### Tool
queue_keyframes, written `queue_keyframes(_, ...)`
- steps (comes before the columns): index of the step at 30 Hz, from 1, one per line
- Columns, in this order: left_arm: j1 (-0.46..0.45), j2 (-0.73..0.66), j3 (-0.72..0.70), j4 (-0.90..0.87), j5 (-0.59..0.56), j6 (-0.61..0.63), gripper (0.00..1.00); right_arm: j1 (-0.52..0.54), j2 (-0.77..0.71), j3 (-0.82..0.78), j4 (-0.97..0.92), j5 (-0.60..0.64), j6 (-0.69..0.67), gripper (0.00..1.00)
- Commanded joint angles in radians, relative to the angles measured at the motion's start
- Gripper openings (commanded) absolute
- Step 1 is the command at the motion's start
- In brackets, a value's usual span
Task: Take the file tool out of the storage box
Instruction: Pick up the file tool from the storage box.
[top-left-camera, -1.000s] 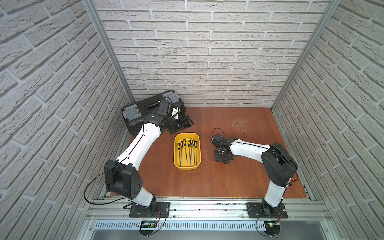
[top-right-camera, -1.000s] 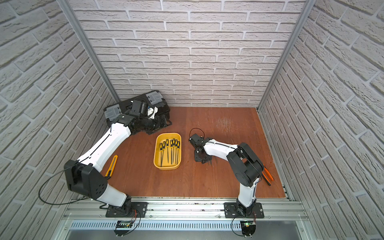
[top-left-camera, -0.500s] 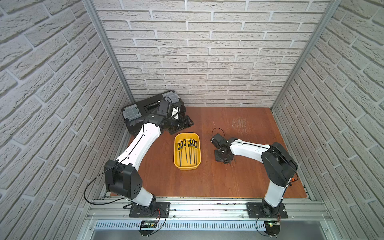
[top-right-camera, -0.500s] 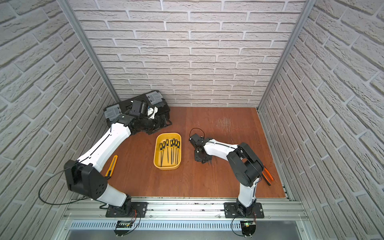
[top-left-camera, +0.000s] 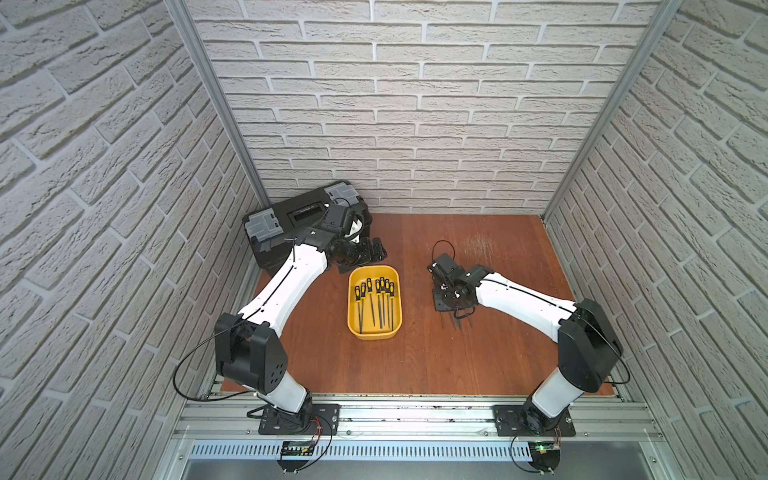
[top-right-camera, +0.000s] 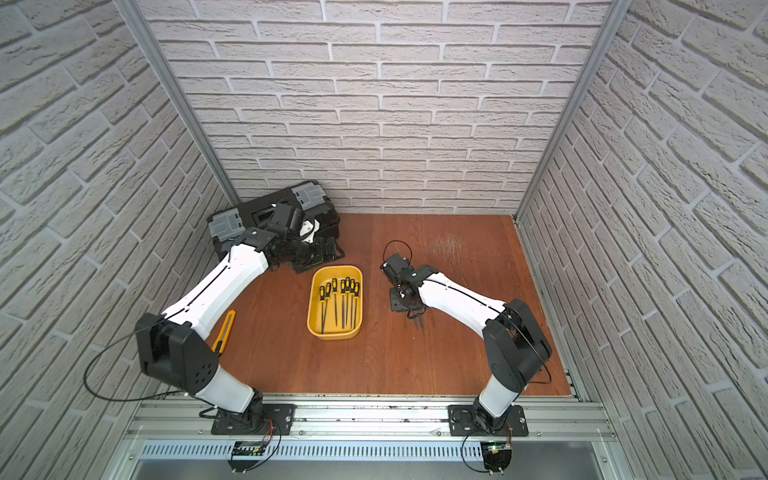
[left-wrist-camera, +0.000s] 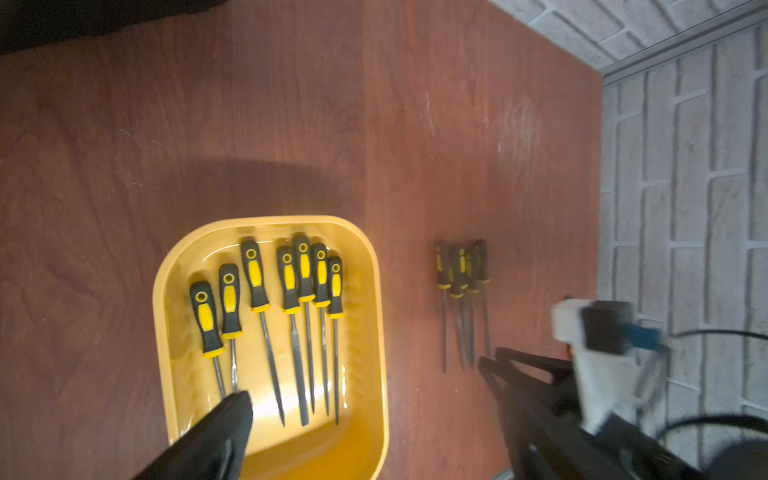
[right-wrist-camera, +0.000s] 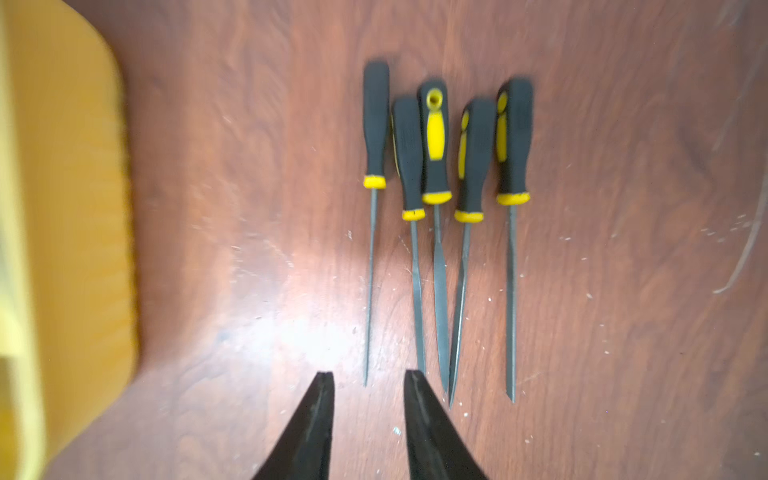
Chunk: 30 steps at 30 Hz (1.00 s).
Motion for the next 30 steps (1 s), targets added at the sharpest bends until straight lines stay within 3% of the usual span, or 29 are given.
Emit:
queue_keyframes(1,-0.025,0.041,0.029,-0.035,-0.068,0.037,0.97,-0.007,-0.074,0.015,-0.051,-0.044,-0.036,0.40)
queue_keyframes(4,-0.049,0.073,0.042,-0.047,-0.119,0.046,0.93,-0.009,-0.130,0.020,-0.040,-0.129,-0.063,0.46)
queue_keyframes(7,-0.076,0.111,0.060,-0.060,-0.168,0.054,0.85,-0.012,-0.186,0.024,-0.023,-0.201,-0.088,0.60)
queue_keyframes(9,-0.093,0.146,0.074,-0.067,-0.189,0.057,0.79,-0.013,-0.223,0.028,-0.014,-0.245,-0.098,0.75)
queue_keyframes(11,-0.108,0.180,0.085,-0.074,-0.210,0.057,0.72,-0.015,-0.252,0.032,-0.008,-0.270,-0.105,0.81)
queue_keyframes(18,-0.129,0.290,0.132,-0.108,-0.275,0.056,0.51,-0.022,-0.313,0.010,-0.003,-0.270,-0.102,0.84)
queue_keyframes(30,-0.127,0.434,0.166,-0.117,-0.331,0.028,0.43,-0.043,-0.342,-0.040,0.004,-0.252,-0.099,0.84)
